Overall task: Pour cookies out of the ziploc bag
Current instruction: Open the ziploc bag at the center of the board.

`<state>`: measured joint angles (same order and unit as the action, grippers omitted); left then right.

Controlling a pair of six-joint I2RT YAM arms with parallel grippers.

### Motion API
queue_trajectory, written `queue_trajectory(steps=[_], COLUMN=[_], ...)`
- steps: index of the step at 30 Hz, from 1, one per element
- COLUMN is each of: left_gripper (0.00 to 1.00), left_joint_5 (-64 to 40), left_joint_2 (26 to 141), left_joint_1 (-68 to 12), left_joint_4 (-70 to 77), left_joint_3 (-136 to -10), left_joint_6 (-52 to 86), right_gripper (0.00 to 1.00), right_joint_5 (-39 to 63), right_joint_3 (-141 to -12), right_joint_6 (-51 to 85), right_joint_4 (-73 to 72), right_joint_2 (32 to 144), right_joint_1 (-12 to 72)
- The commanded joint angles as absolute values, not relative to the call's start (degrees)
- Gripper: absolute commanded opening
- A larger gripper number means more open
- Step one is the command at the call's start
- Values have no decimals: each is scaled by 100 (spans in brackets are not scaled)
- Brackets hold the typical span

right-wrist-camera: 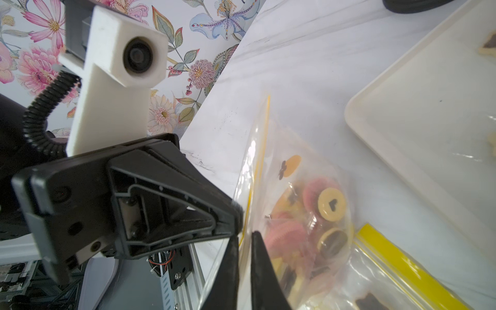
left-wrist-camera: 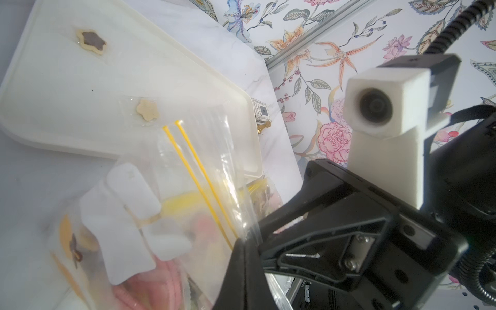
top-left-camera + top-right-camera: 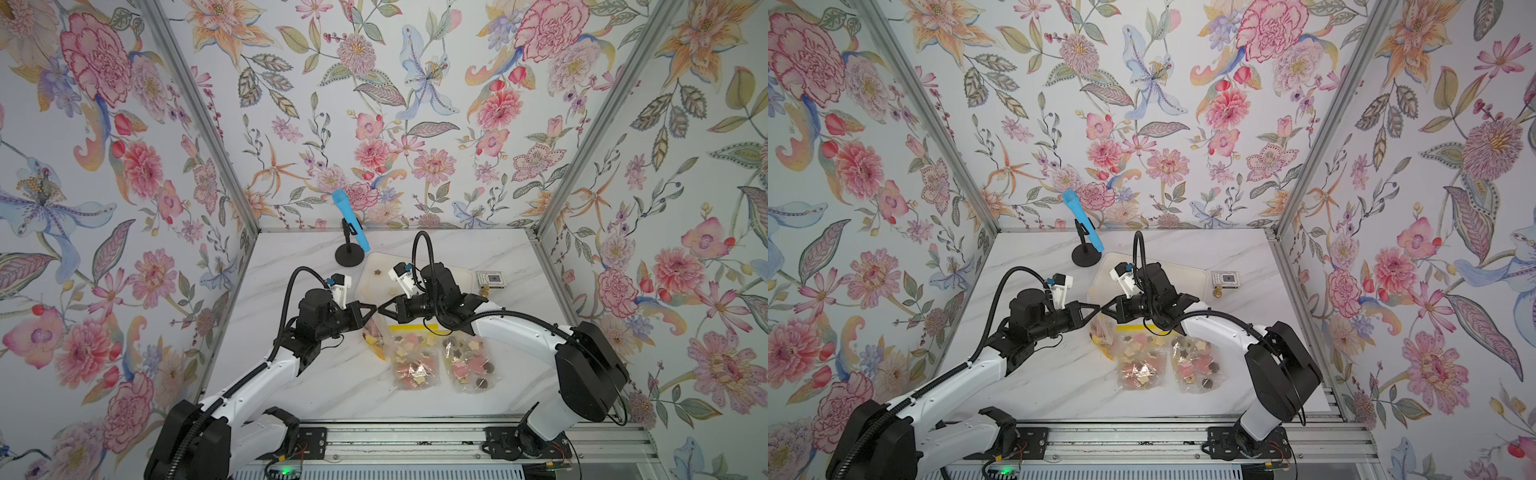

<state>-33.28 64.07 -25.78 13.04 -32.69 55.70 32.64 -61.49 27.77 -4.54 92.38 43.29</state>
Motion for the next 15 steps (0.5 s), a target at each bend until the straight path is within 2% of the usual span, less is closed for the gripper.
queue_trajectory(steps=[1, 7, 11, 15], left_gripper=[0, 0, 0, 0], left_joint_5=[-3463, -3463, -3456, -3363], left_joint_2=[6312, 6286, 6276, 6243], left_joint_1=[-2551, -2549, -2551, -2549], left_joint_4=[1372, 1435, 1461, 1442], left_joint_3=[-3318, -3305, -3271, -3192], left_joint_6=[5510, 5537, 5542, 5529], right_gripper=[9, 8, 0, 0], right_joint_5=[3383, 3429, 3445, 3377], right_joint_3=[-6161, -6230, -6290, -6325], right_joint_6=[2778, 2769, 2796, 2893], right_joint_4=[-396, -247, -222, -273], right_joint_2=[9299, 9371, 9420, 9420], right_joint_1=[4288, 4305, 4346, 4426])
